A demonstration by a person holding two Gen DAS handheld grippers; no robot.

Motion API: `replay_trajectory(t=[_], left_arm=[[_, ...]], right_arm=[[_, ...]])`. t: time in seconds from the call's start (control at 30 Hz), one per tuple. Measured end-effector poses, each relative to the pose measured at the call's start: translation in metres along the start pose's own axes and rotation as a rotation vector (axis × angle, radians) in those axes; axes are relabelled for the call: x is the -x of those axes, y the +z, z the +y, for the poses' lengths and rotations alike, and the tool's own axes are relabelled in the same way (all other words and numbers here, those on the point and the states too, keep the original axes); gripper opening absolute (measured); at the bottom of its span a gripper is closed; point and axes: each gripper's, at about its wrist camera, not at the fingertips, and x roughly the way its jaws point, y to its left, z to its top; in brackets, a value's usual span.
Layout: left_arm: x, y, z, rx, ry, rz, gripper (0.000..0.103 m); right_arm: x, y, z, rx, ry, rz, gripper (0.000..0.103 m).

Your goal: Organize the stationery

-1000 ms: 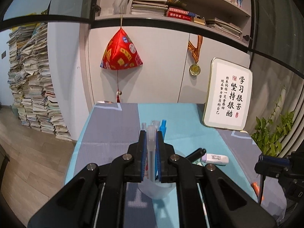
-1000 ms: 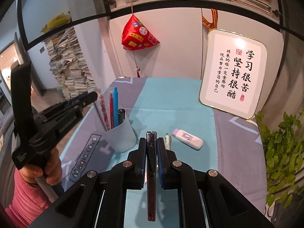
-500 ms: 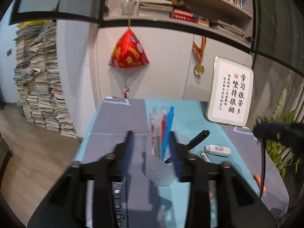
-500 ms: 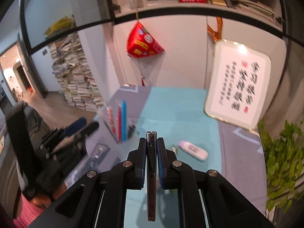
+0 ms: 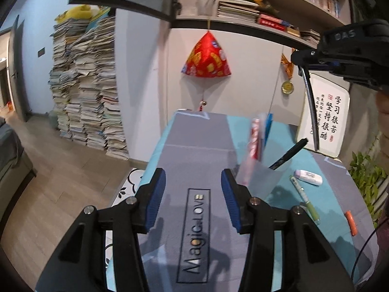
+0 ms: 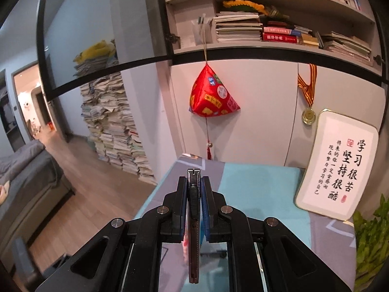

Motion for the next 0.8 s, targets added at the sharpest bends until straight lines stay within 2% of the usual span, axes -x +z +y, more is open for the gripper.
replay_trajectory(t=[0.27, 0.5, 0.8], left_arm=[[-0.006, -0.007, 0.004, 0.023, -0.006, 0.029, 0.045], [-0.010, -0.011, 0.005, 0.022, -0.015, 0.049, 0.045], [-0.013, -0.014, 0.000, 0.013, -0.030, 0.067, 0.045]], right_arm=[[-0.029, -0.014, -0.005, -0.063, -0.028, -0.034, 0.012], [-0.053, -0.036, -0.010, -0.068, -0.046, 0.018, 0.012], [-0.051, -0.051, -0.018, -0.065, -0.043, 0.068, 0.012]])
